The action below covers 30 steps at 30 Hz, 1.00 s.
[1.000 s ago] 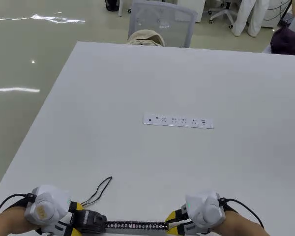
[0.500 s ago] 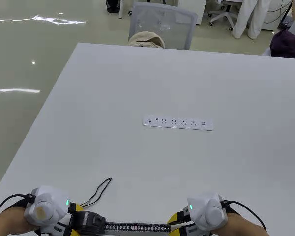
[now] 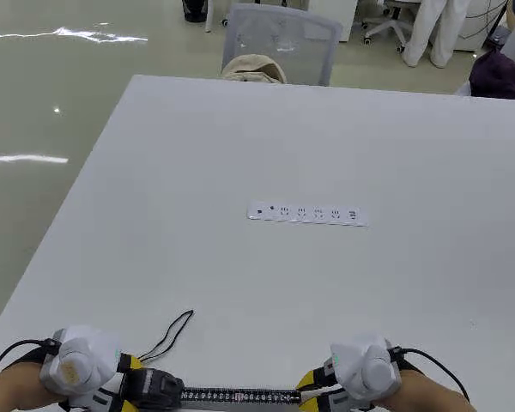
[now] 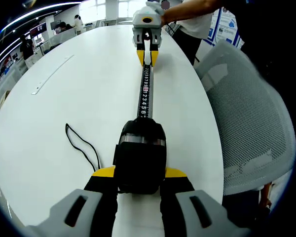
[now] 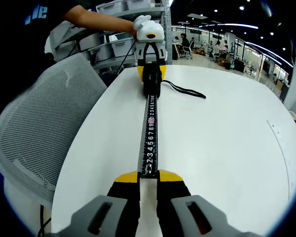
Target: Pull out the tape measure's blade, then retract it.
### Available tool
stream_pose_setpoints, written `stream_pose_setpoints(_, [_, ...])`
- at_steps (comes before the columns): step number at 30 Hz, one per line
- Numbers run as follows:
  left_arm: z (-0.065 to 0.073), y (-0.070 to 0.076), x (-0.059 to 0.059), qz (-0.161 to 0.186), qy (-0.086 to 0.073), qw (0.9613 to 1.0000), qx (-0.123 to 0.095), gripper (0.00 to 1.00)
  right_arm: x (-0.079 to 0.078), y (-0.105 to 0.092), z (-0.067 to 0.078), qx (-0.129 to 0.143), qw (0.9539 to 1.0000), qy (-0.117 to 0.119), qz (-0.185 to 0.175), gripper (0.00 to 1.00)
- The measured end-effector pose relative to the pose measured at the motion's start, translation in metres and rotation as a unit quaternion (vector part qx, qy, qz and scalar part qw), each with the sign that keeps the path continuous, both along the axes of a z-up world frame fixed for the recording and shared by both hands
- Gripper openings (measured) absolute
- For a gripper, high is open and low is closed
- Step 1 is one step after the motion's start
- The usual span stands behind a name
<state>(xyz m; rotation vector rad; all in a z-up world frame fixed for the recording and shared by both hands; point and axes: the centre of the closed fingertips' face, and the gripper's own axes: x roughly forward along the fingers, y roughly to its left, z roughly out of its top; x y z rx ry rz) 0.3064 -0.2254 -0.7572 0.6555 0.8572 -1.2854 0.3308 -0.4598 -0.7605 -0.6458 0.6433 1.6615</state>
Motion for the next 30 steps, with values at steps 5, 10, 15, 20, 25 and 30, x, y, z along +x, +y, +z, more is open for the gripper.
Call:
stream_pose_setpoints(5, [0.0, 0.0, 0.0, -0.001, 0.001, 1.0, 0.001, 0.29, 0.0, -0.004, -0.001, -0.002, 1.0, 0.0, -0.001, 0.09])
stream_pose_setpoints(10, [0.0, 0.0, 0.0, -0.002, 0.001, 1.0, 0.0, 0.29, 0.001, -0.007, 0.0, -0.005, 1.0, 0.0, -0.001, 0.09])
stream_pose_setpoints(15, [0.001, -0.001, 0.0, 0.0, 0.001, 1.0, 0.0, 0.29, 0.003, -0.01, 0.0, -0.007, 1.0, -0.001, -0.002, 0.09])
stream_pose_setpoints(20, [0.001, 0.0, 0.0, 0.0, 0.001, 1.0, 0.0, 0.29, 0.003, -0.012, 0.001, -0.009, 1.0, -0.001, -0.001, 0.09])
stream_pose_setpoints(25, [0.0, 0.0, 0.0, -0.001, 0.001, 1.0, 0.0, 0.29, 0.002, -0.016, 0.001, -0.011, 0.9999, -0.002, -0.001, 0.09])
stream_pose_setpoints(30, [0.0, 0.0, 0.0, -0.001, 0.002, 1.0, 0.0, 0.29, 0.002, -0.02, 0.0, -0.014, 0.9999, -0.001, -0.003, 0.09])
